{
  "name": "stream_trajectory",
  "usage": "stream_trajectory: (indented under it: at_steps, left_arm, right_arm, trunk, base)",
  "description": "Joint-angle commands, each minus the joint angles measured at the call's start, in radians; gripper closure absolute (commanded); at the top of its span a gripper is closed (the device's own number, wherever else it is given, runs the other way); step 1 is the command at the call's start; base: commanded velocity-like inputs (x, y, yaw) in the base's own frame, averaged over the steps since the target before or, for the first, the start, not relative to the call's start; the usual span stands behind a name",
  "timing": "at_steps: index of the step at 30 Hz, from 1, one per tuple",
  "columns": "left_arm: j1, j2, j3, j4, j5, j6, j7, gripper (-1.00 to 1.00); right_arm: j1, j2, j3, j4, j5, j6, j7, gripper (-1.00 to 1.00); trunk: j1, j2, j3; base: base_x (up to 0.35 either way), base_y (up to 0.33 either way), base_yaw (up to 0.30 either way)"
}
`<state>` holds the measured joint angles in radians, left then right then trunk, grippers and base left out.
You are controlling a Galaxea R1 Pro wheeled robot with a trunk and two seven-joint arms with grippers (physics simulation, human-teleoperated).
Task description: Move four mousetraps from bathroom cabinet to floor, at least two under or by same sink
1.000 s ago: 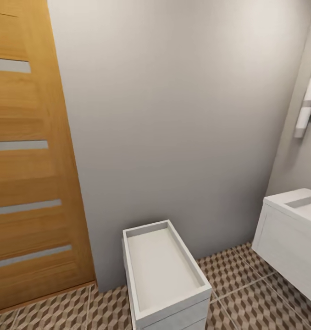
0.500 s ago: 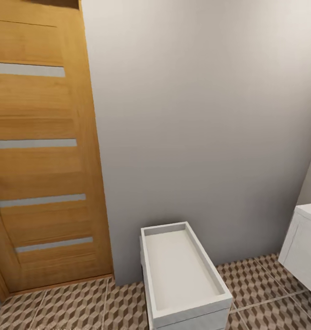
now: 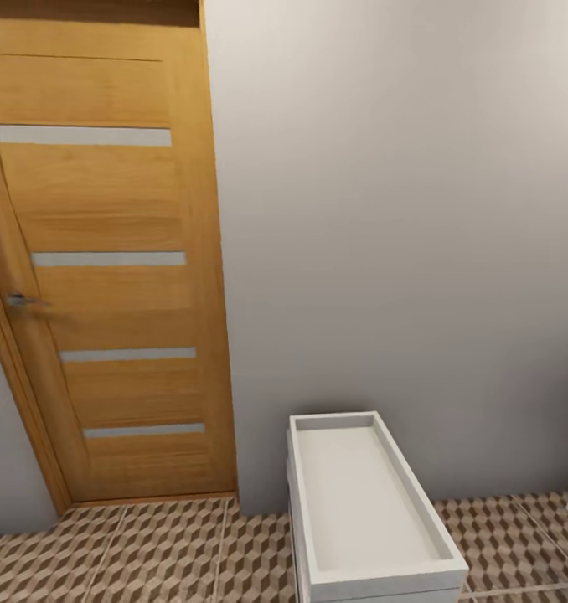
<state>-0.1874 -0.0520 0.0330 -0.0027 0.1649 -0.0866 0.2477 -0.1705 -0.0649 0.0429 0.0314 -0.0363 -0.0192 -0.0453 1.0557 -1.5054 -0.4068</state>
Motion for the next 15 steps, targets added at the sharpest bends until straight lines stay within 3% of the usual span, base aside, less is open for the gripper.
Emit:
stream_trajectory:
  at_steps: [1, 9, 15]
  left_arm:
    - [0.000, 0.000, 0.003, 0.001, 0.006, -0.004, 0.001, -1.00]
    - [0.000, 0.004, 0.002, 0.001, 0.005, -0.002, -0.003, -1.00]
    - [0.000, 0.033, 0.002, 0.001, 0.005, 0.000, -0.008, -1.00]
  right_arm:
    - [-0.001, 0.000, 0.005, 0.002, -0.004, -0.002, -0.002, -1.00]
    - [-0.001, 0.000, 0.005, 0.002, -0.004, -0.003, -0.002, -1.00]
    - [-0.001, 0.000, 0.005, 0.002, -0.004, -0.004, -0.002, -1.00]
  trunk:
    - [0.000, -0.001, -0.001]
    - [0.000, -0.001, -0.001]
    - [0.000, -0.001, -0.001]
  base:
    - [0.000, 0.000, 0.278]
    - [0.000, 0.000, 0.278]
    - [0.000, 0.000, 0.278]
